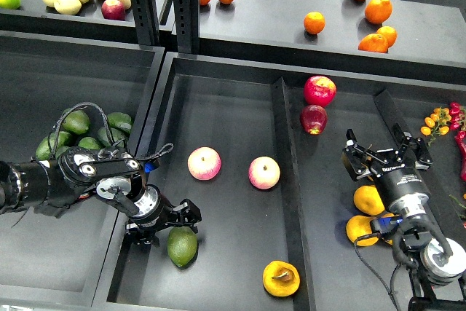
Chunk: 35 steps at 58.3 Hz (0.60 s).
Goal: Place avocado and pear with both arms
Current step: 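Lower the left gripper onto the dark green avocado and close it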
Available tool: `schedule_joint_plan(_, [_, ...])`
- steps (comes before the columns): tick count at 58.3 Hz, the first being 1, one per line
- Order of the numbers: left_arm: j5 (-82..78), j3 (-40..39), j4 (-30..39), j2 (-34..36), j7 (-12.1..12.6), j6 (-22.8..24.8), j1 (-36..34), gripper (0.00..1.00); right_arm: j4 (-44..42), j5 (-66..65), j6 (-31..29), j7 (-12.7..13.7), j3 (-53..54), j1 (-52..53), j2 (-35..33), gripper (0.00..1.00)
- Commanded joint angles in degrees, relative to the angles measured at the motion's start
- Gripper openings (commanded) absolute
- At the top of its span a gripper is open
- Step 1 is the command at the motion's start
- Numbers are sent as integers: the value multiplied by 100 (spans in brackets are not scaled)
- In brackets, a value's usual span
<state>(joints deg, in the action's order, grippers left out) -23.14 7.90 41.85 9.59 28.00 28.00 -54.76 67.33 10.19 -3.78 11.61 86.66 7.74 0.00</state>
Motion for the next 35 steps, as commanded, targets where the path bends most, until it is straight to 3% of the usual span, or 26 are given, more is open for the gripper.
schedule_joint_plan(1, [3, 1, -1, -36, 0, 0, 9, 95, 9, 1, 0, -1, 0, 0, 0, 99])
schedule_joint_plan(13, [3, -17, -1, -45, 0, 0, 88, 91, 9, 1, 0, -1, -9, 0, 0, 99])
schedule_joint_plan(28, [3, -35, -1, -45, 0, 0, 132, 70, 26, 1, 0, -1, -9, 0, 0, 99])
schedule_joint_plan(35, [47, -131, -1, -45, 0, 0, 167, 41, 26, 1, -8, -1, 0, -18, 0, 99])
